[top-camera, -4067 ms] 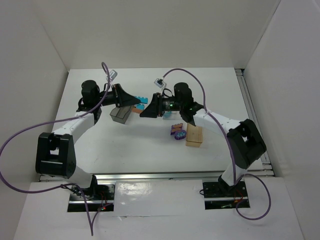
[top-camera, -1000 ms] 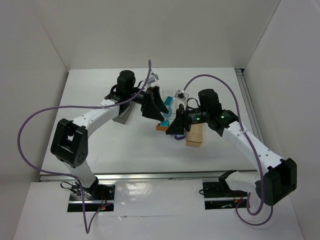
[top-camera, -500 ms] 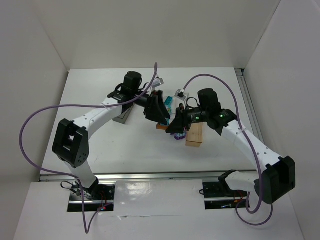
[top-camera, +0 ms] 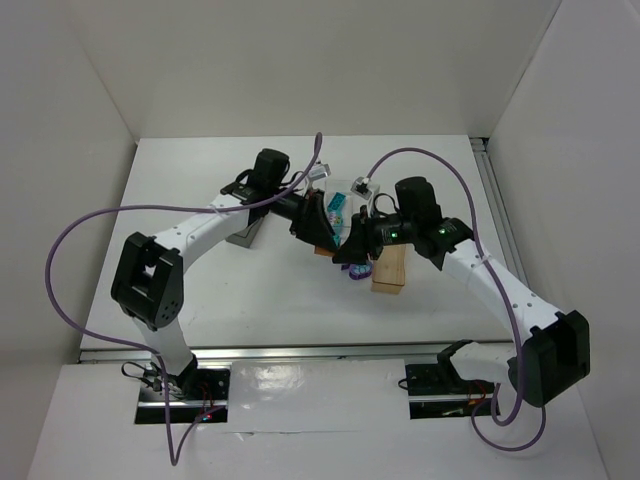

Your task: Sort the legos into containers by color

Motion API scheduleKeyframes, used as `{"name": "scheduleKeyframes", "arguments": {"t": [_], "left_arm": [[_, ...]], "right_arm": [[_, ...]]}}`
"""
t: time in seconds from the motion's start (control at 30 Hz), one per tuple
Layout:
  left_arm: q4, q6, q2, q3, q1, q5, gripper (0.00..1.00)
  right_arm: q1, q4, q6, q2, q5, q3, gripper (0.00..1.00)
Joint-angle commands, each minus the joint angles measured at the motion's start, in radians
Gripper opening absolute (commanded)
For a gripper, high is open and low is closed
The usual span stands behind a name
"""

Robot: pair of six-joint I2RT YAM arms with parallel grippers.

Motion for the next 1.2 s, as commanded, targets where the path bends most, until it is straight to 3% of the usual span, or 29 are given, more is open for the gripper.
{"name": "scheduleKeyframes", "arguments": {"t": [0.0,0.17,0.33,0.5,0.7,0.77,0.8,0.83,0.9,0.93,1.03,1.17], "left_arm": [[0.005,0.028,0.014,0.052,-0.005,0.018,0.30],[0.005,0.018,0.014,0.052,-0.005,0.009,0.22],[0.062,-0.025,0.005,0.052,0.029,0.000,0.00],[0.331,-0.249,-0.006,-0.033,0.072,0.000,0.00],[0.341,-0.306,0.016,-0.009,0.083,-0.060,0.00],[0.292,-0.329,0.043,0.018,0.093,-0.202,0.00],[0.251,-0.343,0.078,0.073,0.103,-0.270,0.00],[0.158,-0.363,0.100,0.107,0.103,-0.437,0.00],[0.079,-0.390,0.170,0.215,0.081,-0.593,0.00],[0.005,-0.413,0.198,0.254,0.066,-0.779,0.00],[-0.067,-0.424,0.316,0.406,0.008,-1.010,0.00],[-0.137,-0.415,0.451,0.554,-0.017,-1.118,0.00]], "right_arm": [[-0.004,0.050,0.005,-0.001,0.008,0.002,0.17],[-0.004,0.009,-0.019,-0.001,0.028,-0.008,0.14],[-0.004,-0.028,-0.028,-0.012,0.147,-0.032,0.13],[-0.004,-0.012,0.031,-0.066,0.373,-0.107,0.12],[-0.004,0.027,0.064,-0.112,0.463,-0.152,0.10],[-0.013,-0.008,0.094,-0.121,0.541,-0.141,0.10],[-0.013,-0.021,0.110,-0.130,0.657,-0.130,0.10],[-0.013,-0.036,0.145,-0.130,0.714,-0.117,0.10],[-0.013,-0.073,0.186,-0.164,0.872,-0.103,0.10],[-0.013,-0.083,0.217,-0.173,0.908,-0.090,0.10],[-0.023,-0.096,0.251,-0.213,0.972,-0.080,0.10],[-0.023,-0.096,0.262,-0.279,0.973,-0.071,0.13]]}}
